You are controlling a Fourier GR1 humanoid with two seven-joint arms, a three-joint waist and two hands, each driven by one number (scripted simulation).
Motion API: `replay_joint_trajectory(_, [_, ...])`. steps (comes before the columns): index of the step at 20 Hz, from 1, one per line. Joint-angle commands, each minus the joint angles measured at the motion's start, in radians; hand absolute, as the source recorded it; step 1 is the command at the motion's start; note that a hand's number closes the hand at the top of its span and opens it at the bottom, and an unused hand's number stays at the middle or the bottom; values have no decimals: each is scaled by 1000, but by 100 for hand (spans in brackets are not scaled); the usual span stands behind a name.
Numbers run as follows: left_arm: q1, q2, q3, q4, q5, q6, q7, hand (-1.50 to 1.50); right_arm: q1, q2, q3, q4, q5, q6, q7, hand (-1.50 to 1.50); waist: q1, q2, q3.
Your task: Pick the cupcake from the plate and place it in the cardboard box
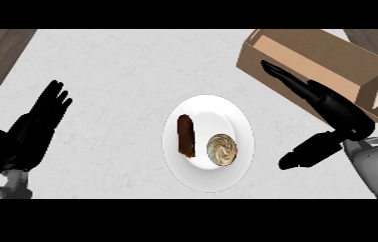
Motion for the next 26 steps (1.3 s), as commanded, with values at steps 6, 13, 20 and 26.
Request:
replay_joint_trajectory(6, [10,-18,-5,-42,-23,30,16,0,-150,-149,182,-185,254,148,382,-150,-2,-4,0])
replay_joint_trajectory(13, [14,3,56,-41,13,-25,35,0,-209,35,352,-197,299,274,719,-150,2,2,1])
replay_joint_trajectory(20, [9,2,77,-111,-3,-21,129,0,-214,157,327,-146,281,387,877,-150,0,2,2])
replay_joint_trajectory(26, [31,-63,96,-53,-56,-70,69,0,-219,174,226,-96,313,526,833,-150,-1,4,2])
